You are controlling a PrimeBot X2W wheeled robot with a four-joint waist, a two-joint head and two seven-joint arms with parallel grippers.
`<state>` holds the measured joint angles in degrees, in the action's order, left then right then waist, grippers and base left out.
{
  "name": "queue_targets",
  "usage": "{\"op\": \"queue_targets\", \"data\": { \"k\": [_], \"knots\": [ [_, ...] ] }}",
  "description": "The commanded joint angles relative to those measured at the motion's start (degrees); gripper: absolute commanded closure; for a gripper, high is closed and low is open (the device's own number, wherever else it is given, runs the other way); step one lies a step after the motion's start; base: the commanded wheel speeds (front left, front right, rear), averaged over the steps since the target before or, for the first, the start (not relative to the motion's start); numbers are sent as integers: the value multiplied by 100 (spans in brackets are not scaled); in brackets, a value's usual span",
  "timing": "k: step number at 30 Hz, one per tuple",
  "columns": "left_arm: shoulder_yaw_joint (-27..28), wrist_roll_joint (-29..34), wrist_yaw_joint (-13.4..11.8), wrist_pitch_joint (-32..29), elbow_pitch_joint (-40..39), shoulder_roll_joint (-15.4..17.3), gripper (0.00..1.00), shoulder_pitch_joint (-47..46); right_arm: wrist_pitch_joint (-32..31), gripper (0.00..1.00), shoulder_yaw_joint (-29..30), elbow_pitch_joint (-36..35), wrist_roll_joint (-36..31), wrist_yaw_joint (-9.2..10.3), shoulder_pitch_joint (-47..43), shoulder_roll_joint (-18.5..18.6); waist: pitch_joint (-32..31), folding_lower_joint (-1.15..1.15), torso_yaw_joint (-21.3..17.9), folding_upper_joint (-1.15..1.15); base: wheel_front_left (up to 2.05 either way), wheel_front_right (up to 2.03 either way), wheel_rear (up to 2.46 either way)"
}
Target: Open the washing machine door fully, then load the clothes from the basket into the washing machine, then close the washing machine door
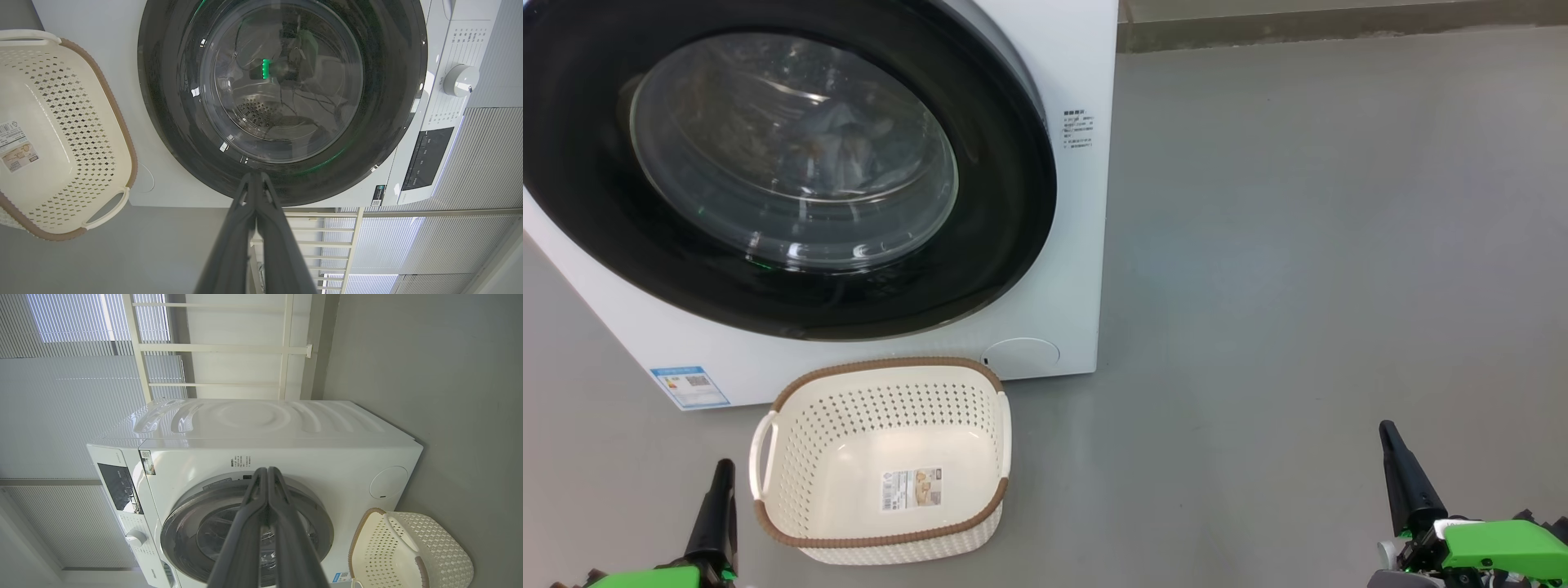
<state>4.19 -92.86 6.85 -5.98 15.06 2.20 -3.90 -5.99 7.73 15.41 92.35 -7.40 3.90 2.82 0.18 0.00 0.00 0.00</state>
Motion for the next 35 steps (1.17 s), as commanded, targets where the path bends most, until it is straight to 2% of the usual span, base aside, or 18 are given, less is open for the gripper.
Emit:
{"op": "queue_targets", "data": {
  "k": [1,35],
  "knots": [
    [200,43,64,-24,-102,94,100,-226,-42,100,-131,-139,-10,-9,227,17,0,0,0,0,0,0,0],
    [216,56,64,-37,-102,83,100,-228,-47,100,-124,-139,-16,-9,228,12,0,0,0,0,0,0,0]
  ]
}}
